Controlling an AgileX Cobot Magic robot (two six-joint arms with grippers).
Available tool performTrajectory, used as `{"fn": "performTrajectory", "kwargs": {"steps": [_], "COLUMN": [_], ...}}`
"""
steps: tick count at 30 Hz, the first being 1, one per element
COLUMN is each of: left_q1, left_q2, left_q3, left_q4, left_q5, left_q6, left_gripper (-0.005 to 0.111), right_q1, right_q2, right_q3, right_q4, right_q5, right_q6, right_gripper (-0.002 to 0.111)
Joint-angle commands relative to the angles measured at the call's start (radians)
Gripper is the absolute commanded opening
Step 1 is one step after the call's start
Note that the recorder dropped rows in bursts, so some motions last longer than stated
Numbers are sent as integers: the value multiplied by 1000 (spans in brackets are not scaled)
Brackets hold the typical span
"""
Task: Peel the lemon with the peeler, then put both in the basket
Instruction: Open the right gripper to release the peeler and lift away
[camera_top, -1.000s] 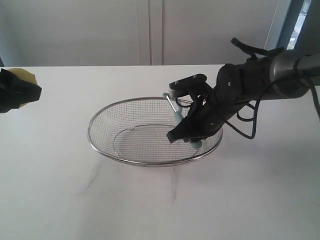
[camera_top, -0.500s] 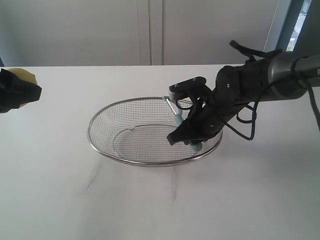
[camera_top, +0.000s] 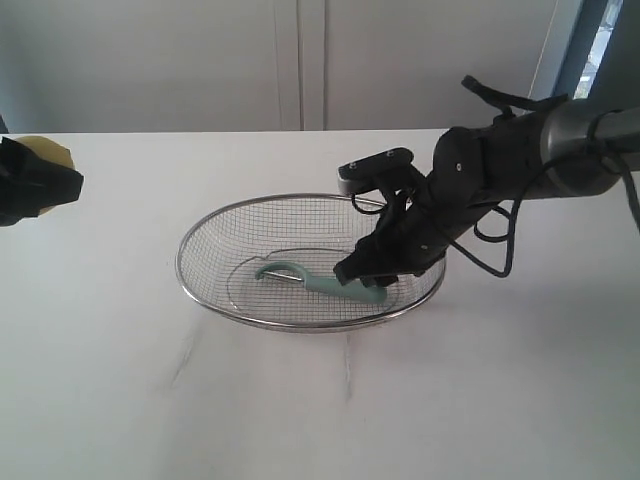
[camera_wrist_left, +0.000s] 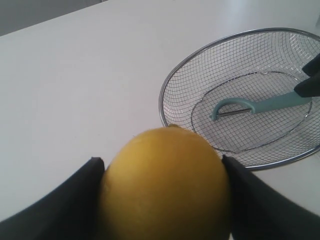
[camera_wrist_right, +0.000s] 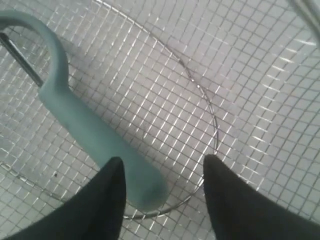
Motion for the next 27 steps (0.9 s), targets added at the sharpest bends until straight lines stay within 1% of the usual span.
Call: {"fn": "performTrajectory", "kwargs": {"steps": [1,6,10,15,19,21,27], "left_q1": [-2,-2,-2,-2,-2,-2,-3], "left_q2": [-8,-8,-8,-8,-8,-8,-8], "left_q3": [-6,-6,-6,-6,-6,-6,-6], "left_q4": [-16,-16,-16,-18,-18,-25,-39], "left_q5": [-9,-9,-9,-9,-9,-9,-16], "left_q6": [-9,-9,-9,-9,-9,-9,-9], "left_gripper": [0,0,0,0,0,0,0], "right_q1": [1,1,1,1,1,1,1], "right_q2": [-79,-186,-280,-393,-474,-516,-625], "right_q3": [-5,-18,-18,-18,-18,-18,-16], "right_q4": [2,-1,-1,-12,-60,-94,-141], "right_q5": [-12,16,66,165,238,261,350], "right_q6": [-11,-11,-11,-11,-8,3,17], "right_gripper": [47,46,39,23,7,0,0]}}
